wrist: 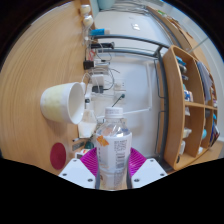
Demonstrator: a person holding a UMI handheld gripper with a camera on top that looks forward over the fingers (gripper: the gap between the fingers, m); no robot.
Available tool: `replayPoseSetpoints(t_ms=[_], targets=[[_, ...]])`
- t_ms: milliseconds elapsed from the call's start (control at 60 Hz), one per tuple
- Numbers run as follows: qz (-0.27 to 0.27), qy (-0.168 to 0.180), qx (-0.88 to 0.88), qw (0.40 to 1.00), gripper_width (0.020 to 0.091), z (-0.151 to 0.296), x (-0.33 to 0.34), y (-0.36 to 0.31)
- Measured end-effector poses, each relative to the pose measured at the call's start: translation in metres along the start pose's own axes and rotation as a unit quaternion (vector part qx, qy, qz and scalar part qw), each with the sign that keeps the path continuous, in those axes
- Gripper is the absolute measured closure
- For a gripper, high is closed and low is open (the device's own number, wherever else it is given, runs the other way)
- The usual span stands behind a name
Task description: Pour water
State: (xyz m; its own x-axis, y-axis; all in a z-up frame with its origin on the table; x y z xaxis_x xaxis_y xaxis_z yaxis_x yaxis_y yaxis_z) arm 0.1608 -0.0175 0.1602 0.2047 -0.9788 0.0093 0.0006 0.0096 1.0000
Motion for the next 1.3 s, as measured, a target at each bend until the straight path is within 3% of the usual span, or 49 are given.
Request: replayPoseSetpoints(t_ms=[367,683,867,983,1083,1117,1300], targets=[[0.077,0.019,0.271,0.959,0.0742,0.017,-0.032,-0.008],[0.079,0.020,0.276,0.958,0.0740,0.019,-0.036,-0.014],[0.021,0.024,0.063,0.998,0.0740,0.015,-0.021,0.008],[-0.025,0.019,-0.138,0.990,0.0741,0.002,-0.017,0.024],[-0.055,0.018,-0.301,0.952,0.0734,-0.005,-0.017,0.027],[-0.070,0.004,-0.356,0.932,0.0736,-0.002,-0.015,0.020],[-0.074,0.018,-0.592,0.803,0.0735,-0.010,-0.022,-0.003]])
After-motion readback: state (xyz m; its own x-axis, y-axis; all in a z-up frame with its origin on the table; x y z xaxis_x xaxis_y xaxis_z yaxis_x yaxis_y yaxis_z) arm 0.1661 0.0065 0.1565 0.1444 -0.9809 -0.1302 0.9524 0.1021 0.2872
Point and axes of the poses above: the point between the fingertips, and its own axes, seen from behind it with the camera up: y to the right, z up, x backward, against the way the camera looks, the point moved 2 cm from there along x, backward, against the way the camera looks, and after that the axes turned 12 degrees about y, right-handed, at the moved point
